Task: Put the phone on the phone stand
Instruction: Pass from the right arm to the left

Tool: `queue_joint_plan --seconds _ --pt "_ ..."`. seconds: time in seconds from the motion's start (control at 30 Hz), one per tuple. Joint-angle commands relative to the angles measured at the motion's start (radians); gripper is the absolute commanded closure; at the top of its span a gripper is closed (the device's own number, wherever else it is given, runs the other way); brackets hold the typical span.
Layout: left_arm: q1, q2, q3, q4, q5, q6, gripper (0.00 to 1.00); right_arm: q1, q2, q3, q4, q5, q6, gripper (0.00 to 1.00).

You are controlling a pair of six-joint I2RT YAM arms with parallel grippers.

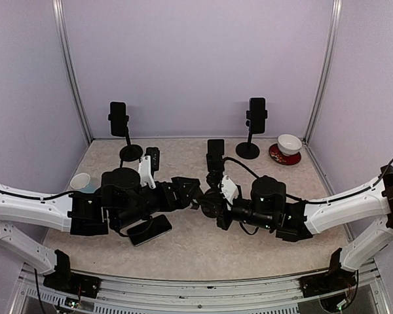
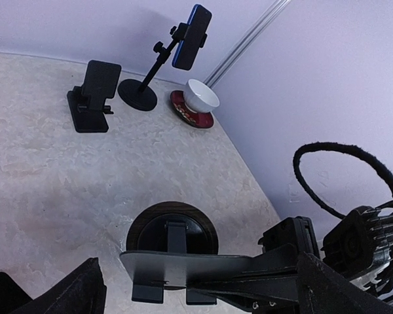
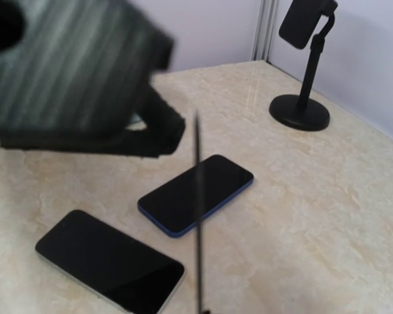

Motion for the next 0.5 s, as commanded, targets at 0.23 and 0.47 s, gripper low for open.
queue_joint_plan --seconds 0.23,0.47 --pt "-0.007 0.064 0.057 0.024 0.013 0.022 0.06 0.011 0.005 0.027 0.045 -0.004 -0.005 1.00" --pt "-0.007 0.085 0.079 0.013 -0.003 0.027 0.10 0.011 0.002 0.021 0.052 -0.003 -0.003 1.00"
